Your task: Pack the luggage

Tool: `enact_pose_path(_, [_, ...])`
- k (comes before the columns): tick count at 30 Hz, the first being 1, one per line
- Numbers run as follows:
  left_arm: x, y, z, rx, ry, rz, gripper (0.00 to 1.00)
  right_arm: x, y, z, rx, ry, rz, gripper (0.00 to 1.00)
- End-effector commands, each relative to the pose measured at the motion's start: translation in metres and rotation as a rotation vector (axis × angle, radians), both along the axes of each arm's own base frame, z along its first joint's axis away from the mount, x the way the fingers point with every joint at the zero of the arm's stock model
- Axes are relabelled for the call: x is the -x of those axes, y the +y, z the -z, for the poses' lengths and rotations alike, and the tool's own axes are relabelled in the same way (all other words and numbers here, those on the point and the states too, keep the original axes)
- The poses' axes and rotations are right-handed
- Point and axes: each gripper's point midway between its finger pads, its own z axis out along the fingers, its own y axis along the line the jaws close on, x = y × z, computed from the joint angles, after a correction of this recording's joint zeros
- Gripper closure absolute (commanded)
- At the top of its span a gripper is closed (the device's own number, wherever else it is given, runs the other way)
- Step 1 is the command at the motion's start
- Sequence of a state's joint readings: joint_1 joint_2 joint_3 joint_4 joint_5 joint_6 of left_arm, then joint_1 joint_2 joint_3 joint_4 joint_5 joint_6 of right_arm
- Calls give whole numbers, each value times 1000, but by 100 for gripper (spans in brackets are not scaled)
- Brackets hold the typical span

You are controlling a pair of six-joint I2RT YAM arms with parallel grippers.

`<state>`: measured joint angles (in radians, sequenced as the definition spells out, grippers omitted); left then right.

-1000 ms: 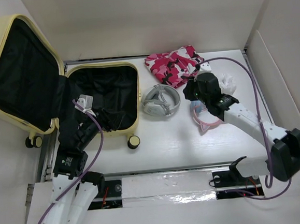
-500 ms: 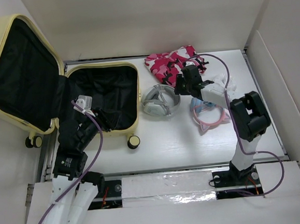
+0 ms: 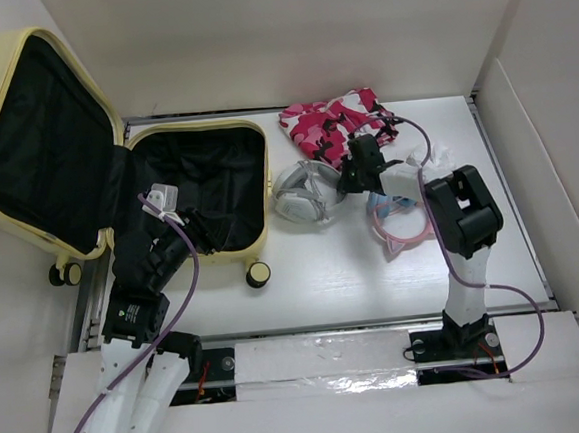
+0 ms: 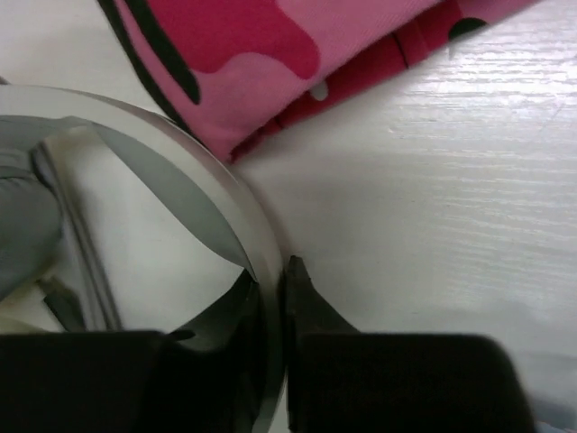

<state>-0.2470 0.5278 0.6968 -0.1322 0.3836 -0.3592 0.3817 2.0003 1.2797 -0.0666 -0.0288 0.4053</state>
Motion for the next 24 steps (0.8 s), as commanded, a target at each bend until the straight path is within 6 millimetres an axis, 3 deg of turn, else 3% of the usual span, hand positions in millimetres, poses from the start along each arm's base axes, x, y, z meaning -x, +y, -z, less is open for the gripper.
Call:
enact_pose_path(1, [2, 0, -21, 11, -69, 2, 55, -7, 13, -15, -99, -24, -17, 100])
enact_pose_path(5, [-2, 1, -18, 6, -57, -10, 55, -9, -10, -73, -118, -165, 55, 100])
enact_pose_path(6, [-1, 1, -18, 7, -57, -9, 55, -5, -14, -103, -124, -222, 63, 100])
enact_pose_path(9, [0, 2, -22, 18, -66, -17, 55, 9, -24, -148, -122, -296, 69, 100])
enact_pose_path(11, [-1, 4, -24, 24, -65, -30, 55, 13, -25, -166, -135, -331, 61, 100])
enact_pose_path(14, [1, 6, -25, 28, -69, -39, 55, 25, 7, -200, -170, -384, -7, 100])
enact_pose_path(15, [2, 6, -28, 29, -79, -38, 55, 20, 18, -215, -176, -416, -13, 100])
enact_pose_path(16, [3, 6, -28, 29, -80, -38, 55, 23, 29, -206, -173, -397, -36, 100])
enact_pose_path(17, [3, 7, -30, 30, -85, -42, 56, 16, 41, -227, -184, -434, -38, 100])
enact_pose_path(22, [6, 11, -36, 31, -108, -62, 56, 1, 129, -239, -198, -453, -149, 100])
enact_pose_path(23, [6, 13, -36, 30, -107, -71, 56, -4, 148, -215, -184, -408, -181, 100])
enact_pose_path(24, [6, 14, -36, 29, -109, -75, 56, -8, 166, -238, -216, -448, -200, 100])
